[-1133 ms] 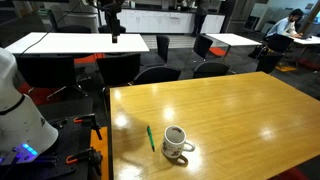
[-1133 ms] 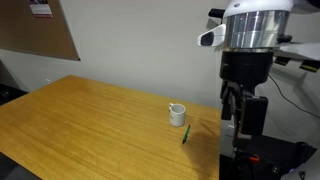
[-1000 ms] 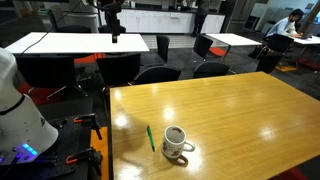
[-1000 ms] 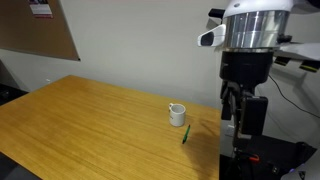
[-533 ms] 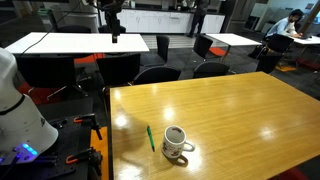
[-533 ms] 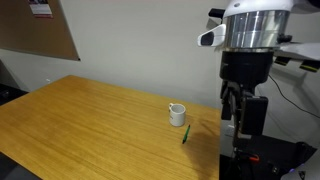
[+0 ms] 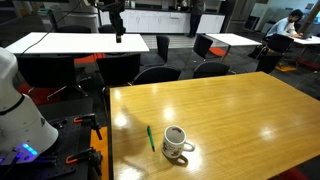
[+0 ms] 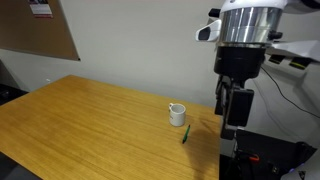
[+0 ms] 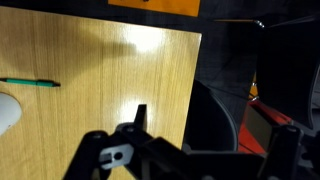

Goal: Put the pen into the mug.

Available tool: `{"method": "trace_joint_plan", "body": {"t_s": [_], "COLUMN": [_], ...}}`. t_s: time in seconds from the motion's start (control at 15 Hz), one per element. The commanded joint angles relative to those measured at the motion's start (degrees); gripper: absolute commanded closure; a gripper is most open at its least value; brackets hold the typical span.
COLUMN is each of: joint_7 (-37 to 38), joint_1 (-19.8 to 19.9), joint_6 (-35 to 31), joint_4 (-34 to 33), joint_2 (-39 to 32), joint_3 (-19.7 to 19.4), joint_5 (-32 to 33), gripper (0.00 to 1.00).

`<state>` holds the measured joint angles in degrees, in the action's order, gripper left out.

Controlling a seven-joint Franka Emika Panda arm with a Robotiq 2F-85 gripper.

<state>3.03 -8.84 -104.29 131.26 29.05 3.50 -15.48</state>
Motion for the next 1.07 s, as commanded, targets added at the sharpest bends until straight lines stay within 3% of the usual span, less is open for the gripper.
{"method": "trace_joint_plan", "body": {"t_s": [0.0, 0.73, 1.0], "joint_7": [4.73, 27.85, 26.3], "joint_1": [2.63, 7.06, 6.47], "joint_6": [-4.73, -20.2, -19.72], "joint_4": [-0.47, 2.56, 2.8], "joint_2": [-1.42, -6.42, -7.14], "joint_3": [0.93, 3.45, 3.22], "joint_5": [-1.4, -1.86, -1.83], "gripper": [0.0, 0.0, 0.0]}}
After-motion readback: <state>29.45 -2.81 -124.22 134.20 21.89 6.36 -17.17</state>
